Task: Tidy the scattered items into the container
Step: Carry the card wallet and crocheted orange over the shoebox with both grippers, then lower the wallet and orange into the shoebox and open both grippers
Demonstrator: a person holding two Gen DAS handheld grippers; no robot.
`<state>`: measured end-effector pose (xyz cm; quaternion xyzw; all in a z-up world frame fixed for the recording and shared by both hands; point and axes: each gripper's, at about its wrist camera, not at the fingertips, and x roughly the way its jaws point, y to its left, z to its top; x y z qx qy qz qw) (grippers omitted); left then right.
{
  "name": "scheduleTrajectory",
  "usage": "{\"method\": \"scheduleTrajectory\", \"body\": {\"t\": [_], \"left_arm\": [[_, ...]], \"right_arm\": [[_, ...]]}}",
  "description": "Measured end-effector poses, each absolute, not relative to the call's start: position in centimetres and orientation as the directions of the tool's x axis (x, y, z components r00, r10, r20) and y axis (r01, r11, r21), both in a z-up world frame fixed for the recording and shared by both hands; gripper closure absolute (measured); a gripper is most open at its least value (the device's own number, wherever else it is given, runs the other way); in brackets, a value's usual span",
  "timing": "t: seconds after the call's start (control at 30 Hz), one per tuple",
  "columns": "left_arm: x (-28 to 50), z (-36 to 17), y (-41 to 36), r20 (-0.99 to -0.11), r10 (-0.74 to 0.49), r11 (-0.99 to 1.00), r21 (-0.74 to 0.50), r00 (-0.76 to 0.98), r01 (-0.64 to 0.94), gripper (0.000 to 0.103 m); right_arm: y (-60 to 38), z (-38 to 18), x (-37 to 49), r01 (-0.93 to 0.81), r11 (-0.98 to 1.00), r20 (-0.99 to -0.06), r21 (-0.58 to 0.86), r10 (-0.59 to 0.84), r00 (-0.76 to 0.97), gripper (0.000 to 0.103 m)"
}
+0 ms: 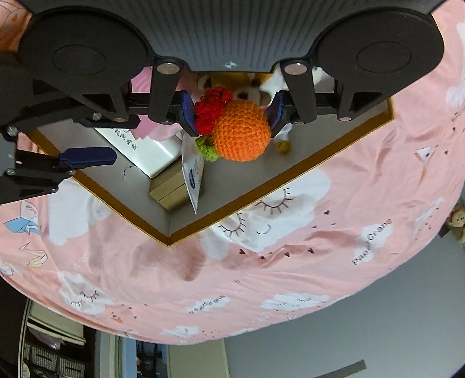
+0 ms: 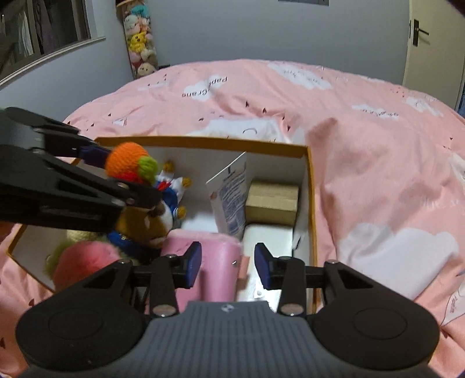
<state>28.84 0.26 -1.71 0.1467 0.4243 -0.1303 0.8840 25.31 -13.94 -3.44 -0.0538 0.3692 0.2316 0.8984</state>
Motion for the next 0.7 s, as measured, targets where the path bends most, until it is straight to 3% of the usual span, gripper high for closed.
{"method": "scheduleTrajectory", "body": {"t": [0.43,0.57,0.7], "left_arm": [[31.8,-5.7,-0.2,-0.847,-0.111,0.929,0.098,0.520,0.357,0.043],[31.3,-5.4,-0.3,-0.842,-0.113,0.924,0.107,0.528,0.367,0.035],[30.5,-4.8,-0.5,-0.832,-0.103,0.924,0.122,0.545,0.362,0.033]], "right_arm": [[-13.9,-4.1,25.6,-0.478,0.877,-0.660,0.051,0.389,0.643,0.054],[-13.8,-4.2,25.5,-0.478,0.877,-0.659,0.048,0.387,0.645,0.053],[-13.8,-4.1,25.4,-0.470,0.881,-0.660,0.057,0.386,0.644,0.050]]}}
